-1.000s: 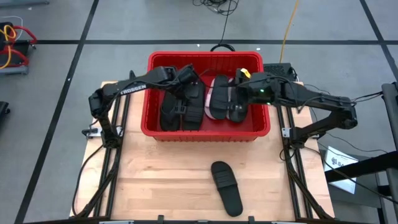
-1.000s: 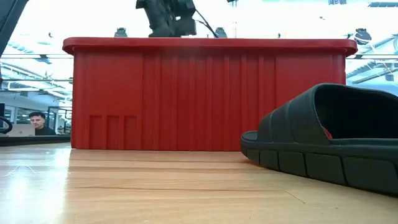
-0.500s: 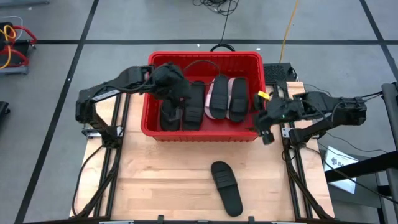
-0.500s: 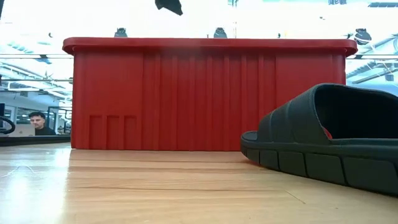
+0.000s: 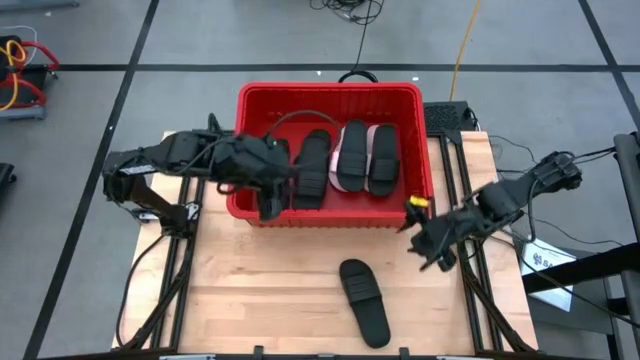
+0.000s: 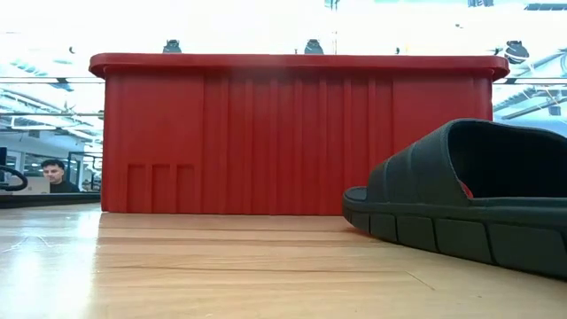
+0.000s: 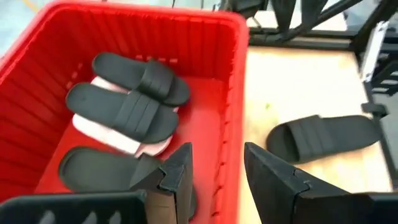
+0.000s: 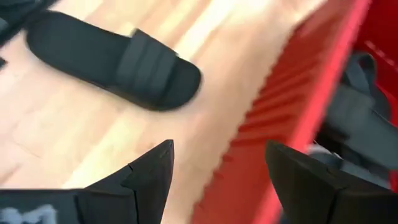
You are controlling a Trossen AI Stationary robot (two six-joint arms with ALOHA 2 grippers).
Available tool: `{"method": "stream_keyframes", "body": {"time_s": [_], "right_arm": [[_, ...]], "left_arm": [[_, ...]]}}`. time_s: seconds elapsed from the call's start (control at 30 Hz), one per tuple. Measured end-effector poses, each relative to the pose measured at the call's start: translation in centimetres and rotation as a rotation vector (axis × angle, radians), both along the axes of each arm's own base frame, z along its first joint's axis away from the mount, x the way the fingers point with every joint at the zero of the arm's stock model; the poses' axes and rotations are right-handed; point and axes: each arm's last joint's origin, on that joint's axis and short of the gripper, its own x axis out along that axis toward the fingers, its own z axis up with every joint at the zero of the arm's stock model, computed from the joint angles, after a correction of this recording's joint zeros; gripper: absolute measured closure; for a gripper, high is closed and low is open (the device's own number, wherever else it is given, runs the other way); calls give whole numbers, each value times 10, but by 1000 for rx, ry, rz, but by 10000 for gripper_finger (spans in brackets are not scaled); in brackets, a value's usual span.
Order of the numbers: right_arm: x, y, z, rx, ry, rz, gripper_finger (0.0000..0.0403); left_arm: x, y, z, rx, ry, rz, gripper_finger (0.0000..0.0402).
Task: Pick and place slides into bin
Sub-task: Put the black slide into the red bin
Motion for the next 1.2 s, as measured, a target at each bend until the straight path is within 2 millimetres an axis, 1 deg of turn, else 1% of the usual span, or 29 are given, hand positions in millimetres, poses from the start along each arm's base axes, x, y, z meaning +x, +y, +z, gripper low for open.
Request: {"method": "stream_keyframes", "body": {"time_s": [0.13,0.27,0.4,0.5,0.73,0.87,1.07,1.2], "right_arm": [[3,22,-14,64,-51,43,161],[11,45,-34,132,-84,67,161],[17,66,-60,162,-113,118,161],[21,77,-80,160,-121,145,161],[35,91,-129,214,-113,92,161],[38,94,-153,173,-99,120,161],[41,94,-179,31,-68,166,161],[42,94,-187,21,-115,196,161]], "left_arm": [[0,-18,-1,15,-2,-31,263],[-2,-33,-1,14,-3,-80,263],[-4,-46,-1,-12,-6,-106,263],[-6,-55,-1,-15,-7,-132,263],[-11,-72,-1,-17,-8,-181,263],[-12,-76,-1,-33,-9,-182,263],[-12,-78,-1,-51,-10,-172,263],[-12,-77,0,-38,-14,-153,263]]}}
